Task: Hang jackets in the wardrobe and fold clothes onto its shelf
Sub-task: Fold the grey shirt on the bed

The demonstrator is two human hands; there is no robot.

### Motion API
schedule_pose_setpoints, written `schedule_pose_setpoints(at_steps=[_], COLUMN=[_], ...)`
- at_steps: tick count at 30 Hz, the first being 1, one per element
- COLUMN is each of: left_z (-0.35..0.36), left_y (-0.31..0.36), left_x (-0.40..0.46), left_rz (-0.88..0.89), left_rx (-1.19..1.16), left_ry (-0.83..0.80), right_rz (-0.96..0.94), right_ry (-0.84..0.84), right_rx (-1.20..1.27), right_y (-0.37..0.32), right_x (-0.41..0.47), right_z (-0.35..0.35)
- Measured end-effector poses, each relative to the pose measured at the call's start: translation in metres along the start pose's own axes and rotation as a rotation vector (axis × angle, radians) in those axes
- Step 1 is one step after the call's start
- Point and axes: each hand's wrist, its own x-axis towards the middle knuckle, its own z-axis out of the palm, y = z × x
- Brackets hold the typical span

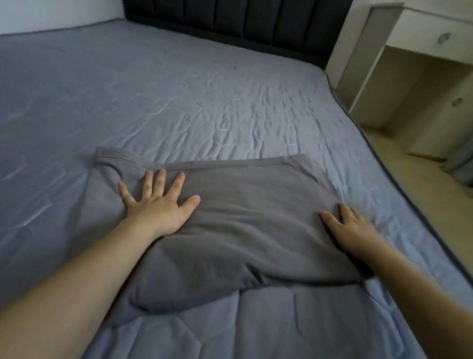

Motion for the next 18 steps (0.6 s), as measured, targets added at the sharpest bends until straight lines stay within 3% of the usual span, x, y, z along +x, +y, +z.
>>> schedule_pose_setpoints(at_steps=[2, 4, 6, 8, 14, 18], left_z=[-0.015, -0.015, -0.002, 0.013, 0.02, 0.021], left_y=[0.01, 0.029, 0.053, 0.072, 0.08, 0.072], left_x=[-0.025, -0.069, -0.121, -0.156, -0.174, -0.192], left_rz=[0.059, 0.291, 0.553, 0.671, 0.711, 0.826], left_rx=[-0.062, -0.074, -0.005, 0.115, 0.494, 0.521], left_ry=[0.01, 0.235, 0.481, 0.592, 0.532, 0.452], right_rz=[0.123, 0.268, 0.312, 0.26, 0.369, 0.229], right_ry=[0.091, 0.108, 0.039, 0.046, 0.268, 0.406], right_rx=[0.22, 0.594, 0.774, 0.76, 0.857, 0.388], right_y=[0.04, 0.058, 0.059, 0.051, 0.057, 0.036], right_x=[-0.025, -0.047, -0.061, -0.069, -0.078, -0.091], right_z=[-0.008, -0.014, -0.011, -0.003, -0.005, -0.013])
